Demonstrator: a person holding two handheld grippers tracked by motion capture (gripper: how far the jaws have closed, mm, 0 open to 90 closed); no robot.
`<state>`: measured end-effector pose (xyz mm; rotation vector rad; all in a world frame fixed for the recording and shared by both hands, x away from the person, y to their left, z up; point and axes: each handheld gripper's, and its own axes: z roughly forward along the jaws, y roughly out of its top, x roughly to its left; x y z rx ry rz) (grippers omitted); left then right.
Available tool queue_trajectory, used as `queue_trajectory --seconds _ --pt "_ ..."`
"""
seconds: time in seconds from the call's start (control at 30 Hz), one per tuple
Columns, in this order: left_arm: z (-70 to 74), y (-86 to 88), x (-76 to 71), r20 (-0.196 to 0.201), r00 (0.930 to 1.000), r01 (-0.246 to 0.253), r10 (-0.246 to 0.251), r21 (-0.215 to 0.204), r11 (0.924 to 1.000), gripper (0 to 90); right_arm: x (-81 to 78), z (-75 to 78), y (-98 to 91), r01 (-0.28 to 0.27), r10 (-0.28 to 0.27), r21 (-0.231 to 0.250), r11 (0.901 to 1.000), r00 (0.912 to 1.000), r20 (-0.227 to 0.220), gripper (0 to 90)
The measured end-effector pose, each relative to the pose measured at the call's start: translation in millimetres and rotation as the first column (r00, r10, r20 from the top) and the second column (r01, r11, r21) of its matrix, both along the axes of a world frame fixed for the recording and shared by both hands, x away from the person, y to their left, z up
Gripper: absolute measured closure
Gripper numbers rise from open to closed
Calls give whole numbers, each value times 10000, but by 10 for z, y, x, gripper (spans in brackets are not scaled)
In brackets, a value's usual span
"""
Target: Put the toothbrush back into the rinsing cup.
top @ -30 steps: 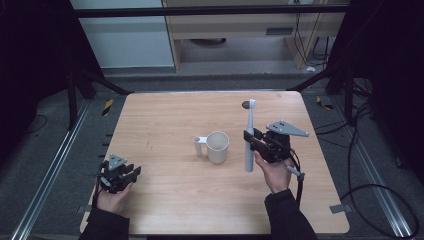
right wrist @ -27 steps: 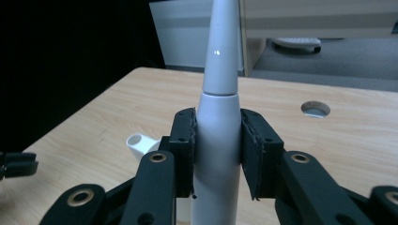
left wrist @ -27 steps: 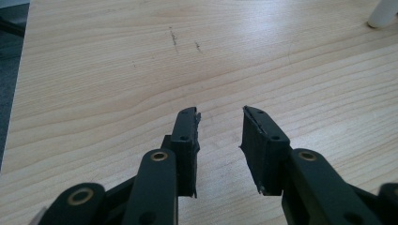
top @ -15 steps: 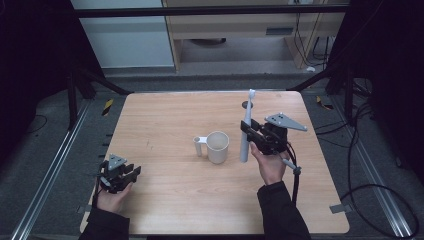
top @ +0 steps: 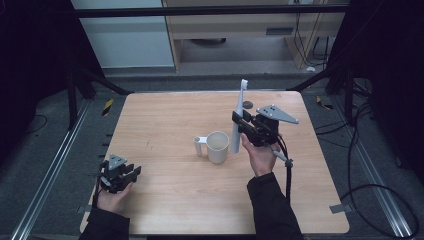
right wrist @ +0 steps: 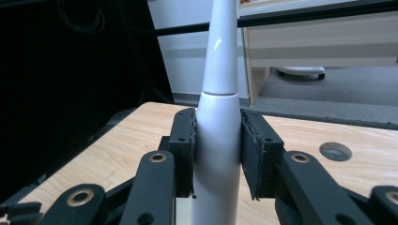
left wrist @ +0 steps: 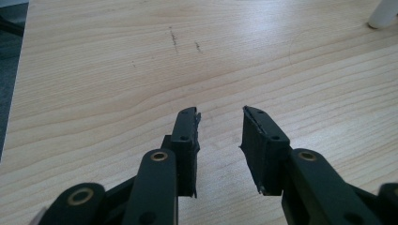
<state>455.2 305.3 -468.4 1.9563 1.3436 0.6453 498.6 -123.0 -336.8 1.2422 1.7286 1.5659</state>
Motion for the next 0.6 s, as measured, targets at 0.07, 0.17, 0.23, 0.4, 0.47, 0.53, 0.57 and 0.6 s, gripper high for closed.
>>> queue_trajectory --seconds 0.07,0.17,0.23,0.4,0.47,0.53,0.57,0.6 --pt "2 -1 0 16 10000 10 -10 1 10000 658 8 6 14 -11 11 -14 10000 10000 1 678" --pt "-3 -1 1 0 10000 22 -22 -6 10000 658 33 24 57 -50 50 5 10000 10000 73 678" --pt "-7 0 2 -14 10000 32 -32 18 10000 658 52 32 83 -44 44 28 10000 9999 114 678" --pt "-6 5 0 1 10000 32 -32 13 10000 659 102 18 142 -61 60 98 9999 9999 108 678" --pt "-8 5 2 -4 10000 29 -29 18 10000 659 126 12 165 -54 54 34 10000 9999 94 678" --pt "-9 4 3 -6 10000 32 -32 25 10000 659 150 9 181 -66 66 69 10000 10000 65 678" --pt "-9 3 2 -6 10000 33 -33 29 10000 659 162 6 187 -63 62 104 9999 9999 80 677" --pt "-8 3 1 -4 10000 37 -37 30 10000 659 174 3 192 -51 50 120 9999 10000 84 678"
